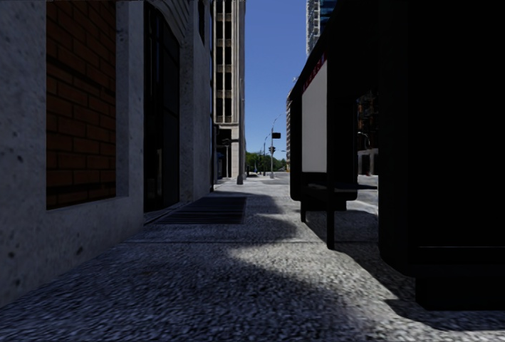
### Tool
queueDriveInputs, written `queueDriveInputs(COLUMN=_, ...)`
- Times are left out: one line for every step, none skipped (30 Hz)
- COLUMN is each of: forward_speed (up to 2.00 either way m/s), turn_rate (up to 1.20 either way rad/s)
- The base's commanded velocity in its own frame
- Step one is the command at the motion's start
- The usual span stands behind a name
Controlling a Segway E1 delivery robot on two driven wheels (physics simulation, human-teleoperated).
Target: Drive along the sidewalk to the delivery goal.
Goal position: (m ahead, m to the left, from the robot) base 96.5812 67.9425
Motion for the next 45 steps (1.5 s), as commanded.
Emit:
queueDriveInputs(forward_speed=2.00, turn_rate=0.00)
queueDriveInputs(forward_speed=2.00, turn_rate=0.00)
queueDriveInputs(forward_speed=2.00, turn_rate=0.00)
queueDriveInputs(forward_speed=2.00, turn_rate=0.00)
queueDriveInputs(forward_speed=2.00, turn_rate=0.00)
queueDriveInputs(forward_speed=2.00, turn_rate=0.00)
queueDriveInputs(forward_speed=2.00, turn_rate=0.00)
queueDriveInputs(forward_speed=2.00, turn_rate=0.00)
queueDriveInputs(forward_speed=2.00, turn_rate=0.00)
queueDriveInputs(forward_speed=2.00, turn_rate=0.00)
queueDriveInputs(forward_speed=2.00, turn_rate=0.00)
queueDriveInputs(forward_speed=2.00, turn_rate=0.00)
queueDriveInputs(forward_speed=2.00, turn_rate=-0.05)
queueDriveInputs(forward_speed=2.00, turn_rate=-0.49)
queueDriveInputs(forward_speed=2.00, turn_rate=-0.49)
queueDriveInputs(forward_speed=2.00, turn_rate=-0.97)
queueDriveInputs(forward_speed=2.00, turn_rate=-1.20)
queueDriveInputs(forward_speed=2.00, turn_rate=-1.20)
queueDriveInputs(forward_speed=2.00, turn_rate=-0.52)
queueDriveInputs(forward_speed=2.00, turn_rate=0.00)
queueDriveInputs(forward_speed=2.00, turn_rate=0.00)
queueDriveInputs(forward_speed=2.00, turn_rate=0.00)
queueDriveInputs(forward_speed=2.00, turn_rate=0.00)
queueDriveInputs(forward_speed=2.00, turn_rate=0.00)
queueDriveInputs(forward_speed=2.00, turn_rate=0.00)
queueDriveInputs(forward_speed=2.00, turn_rate=0.00)
queueDriveInputs(forward_speed=2.00, turn_rate=0.00)
queueDriveInputs(forward_speed=2.00, turn_rate=0.00)
queueDriveInputs(forward_speed=2.00, turn_rate=0.00)
queueDriveInputs(forward_speed=2.00, turn_rate=0.00)
queueDriveInputs(forward_speed=2.00, turn_rate=0.00)
queueDriveInputs(forward_speed=2.00, turn_rate=0.00)
queueDriveInputs(forward_speed=2.00, turn_rate=0.00)
queueDriveInputs(forward_speed=2.00, turn_rate=0.00)
queueDriveInputs(forward_speed=2.00, turn_rate=0.00)
queueDriveInputs(forward_speed=2.00, turn_rate=0.00)
queueDriveInputs(forward_speed=2.00, turn_rate=0.00)
queueDriveInputs(forward_speed=2.00, turn_rate=0.00)
queueDriveInputs(forward_speed=2.00, turn_rate=0.00)
queueDriveInputs(forward_speed=2.00, turn_rate=0.00)
queueDriveInputs(forward_speed=2.00, turn_rate=0.00)
queueDriveInputs(forward_speed=2.00, turn_rate=0.00)
queueDriveInputs(forward_speed=2.00, turn_rate=0.00)
queueDriveInputs(forward_speed=2.00, turn_rate=0.00)
queueDriveInputs(forward_speed=2.00, turn_rate=0.00)
